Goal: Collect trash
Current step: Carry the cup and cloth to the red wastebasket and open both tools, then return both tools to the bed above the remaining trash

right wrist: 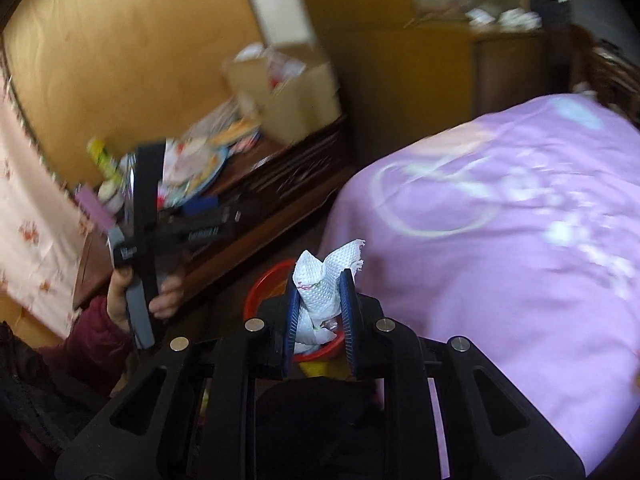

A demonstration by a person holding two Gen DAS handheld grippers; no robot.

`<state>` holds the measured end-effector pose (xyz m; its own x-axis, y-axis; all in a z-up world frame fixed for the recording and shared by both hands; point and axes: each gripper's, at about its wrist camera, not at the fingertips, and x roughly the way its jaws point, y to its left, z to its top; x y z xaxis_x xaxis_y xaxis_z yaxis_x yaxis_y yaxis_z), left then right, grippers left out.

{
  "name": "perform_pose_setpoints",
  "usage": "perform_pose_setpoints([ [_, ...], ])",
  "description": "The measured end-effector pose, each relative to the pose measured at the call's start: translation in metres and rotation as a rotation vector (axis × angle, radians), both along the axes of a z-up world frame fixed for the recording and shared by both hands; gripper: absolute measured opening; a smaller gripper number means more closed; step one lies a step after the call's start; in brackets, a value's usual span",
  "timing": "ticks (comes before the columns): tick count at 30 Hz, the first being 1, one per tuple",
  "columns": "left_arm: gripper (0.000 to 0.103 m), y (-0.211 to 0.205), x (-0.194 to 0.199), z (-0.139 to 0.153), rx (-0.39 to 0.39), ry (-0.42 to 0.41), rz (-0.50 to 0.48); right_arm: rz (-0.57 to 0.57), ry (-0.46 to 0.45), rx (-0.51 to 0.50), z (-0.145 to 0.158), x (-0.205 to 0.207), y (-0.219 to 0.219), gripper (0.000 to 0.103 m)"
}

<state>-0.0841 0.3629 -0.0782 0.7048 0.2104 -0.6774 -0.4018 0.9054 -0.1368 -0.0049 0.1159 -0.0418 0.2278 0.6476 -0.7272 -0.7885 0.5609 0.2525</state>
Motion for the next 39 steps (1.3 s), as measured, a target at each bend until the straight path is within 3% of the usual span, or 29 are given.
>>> perform_pose_setpoints([
  [5, 0.095, 0.02, -0.008, -0.01, 0.012, -0.008, 0.052, 0.099, 0.064, -0.053, -0.026, 0.003, 0.061, 0.025],
  [8, 0.095, 0.027, -0.01, -0.019, 0.019, -0.006, 0.064, 0.115, 0.101, -0.04, -0.035, 0.007, 0.081, 0.045],
  [10, 0.095, 0.029, -0.01, -0.024, 0.031, -0.001, 0.068, 0.103, 0.103, -0.031, -0.037, 0.009, 0.083, 0.052],
  [17, 0.095, 0.026, -0.007, -0.029, 0.003, 0.009, 0.04, 0.02, 0.103, -0.004, -0.027, 0.016, 0.059, 0.053],
  [27, 0.095, -0.024, -0.008, 0.018, 0.059, -0.076, -0.074, -0.191, -0.054, 0.08, 0.014, 0.0, -0.033, 0.066],
  [33, 0.097, -0.085, -0.006, 0.05, 0.105, -0.116, -0.208, -0.359, -0.159, 0.165, 0.042, -0.016, -0.122, 0.075],
  [39, 0.097, -0.157, 0.015, 0.065, 0.154, -0.094, -0.346, -0.577, -0.236, 0.214, 0.05, -0.017, -0.222, 0.084],
])
